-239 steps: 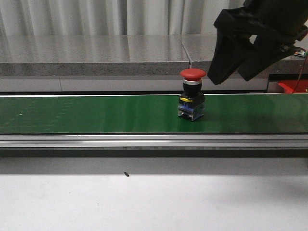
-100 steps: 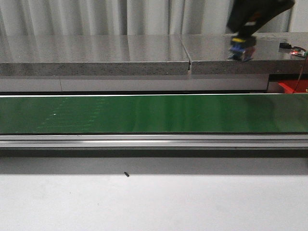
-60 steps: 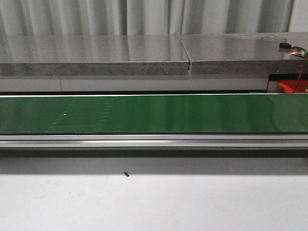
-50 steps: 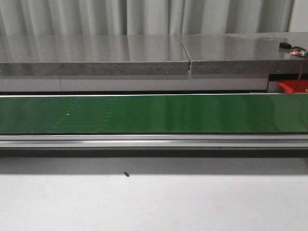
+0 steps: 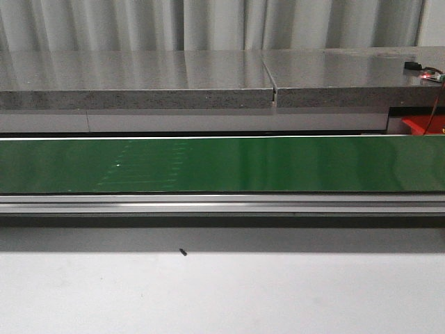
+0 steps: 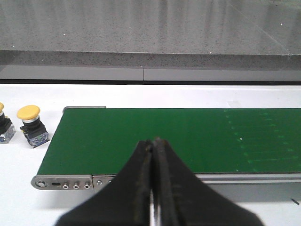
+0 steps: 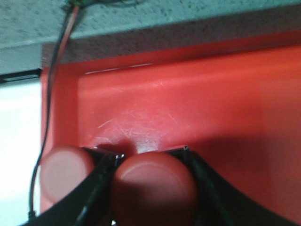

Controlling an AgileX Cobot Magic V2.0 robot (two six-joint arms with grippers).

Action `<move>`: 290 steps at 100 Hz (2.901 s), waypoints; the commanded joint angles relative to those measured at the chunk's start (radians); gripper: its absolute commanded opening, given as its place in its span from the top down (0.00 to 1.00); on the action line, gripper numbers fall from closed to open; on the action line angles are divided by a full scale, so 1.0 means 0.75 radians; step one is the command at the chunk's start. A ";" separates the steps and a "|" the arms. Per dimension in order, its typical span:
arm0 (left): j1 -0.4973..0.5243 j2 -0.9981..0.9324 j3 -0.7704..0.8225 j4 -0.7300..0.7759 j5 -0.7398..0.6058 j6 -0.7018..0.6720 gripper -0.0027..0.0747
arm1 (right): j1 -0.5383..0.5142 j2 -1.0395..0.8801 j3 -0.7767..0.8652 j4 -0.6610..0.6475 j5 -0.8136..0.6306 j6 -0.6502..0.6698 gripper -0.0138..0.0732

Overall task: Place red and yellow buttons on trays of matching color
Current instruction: 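Carry the red button into the red tray and open the right gripper, then move the right gripper back over the conveyor end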

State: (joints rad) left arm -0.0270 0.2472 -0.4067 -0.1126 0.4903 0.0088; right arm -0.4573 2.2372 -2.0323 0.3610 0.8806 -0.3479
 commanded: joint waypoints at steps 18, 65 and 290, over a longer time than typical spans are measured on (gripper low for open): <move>-0.013 0.012 -0.034 -0.017 -0.108 -0.012 0.99 | -0.006 -0.017 -0.067 0.038 -0.112 -0.001 0.70; -0.013 0.012 -0.034 -0.017 -0.108 -0.012 0.99 | -0.006 0.035 -0.069 0.041 -0.117 -0.001 0.65; -0.013 0.012 -0.034 -0.017 -0.108 -0.012 0.99 | 0.507 -2.220 1.802 0.051 -0.316 -0.071 0.24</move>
State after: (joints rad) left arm -0.0270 0.2472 -0.4067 -0.1126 0.4903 0.0072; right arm -0.0765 0.5886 -0.6659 0.3874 0.7037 -0.3915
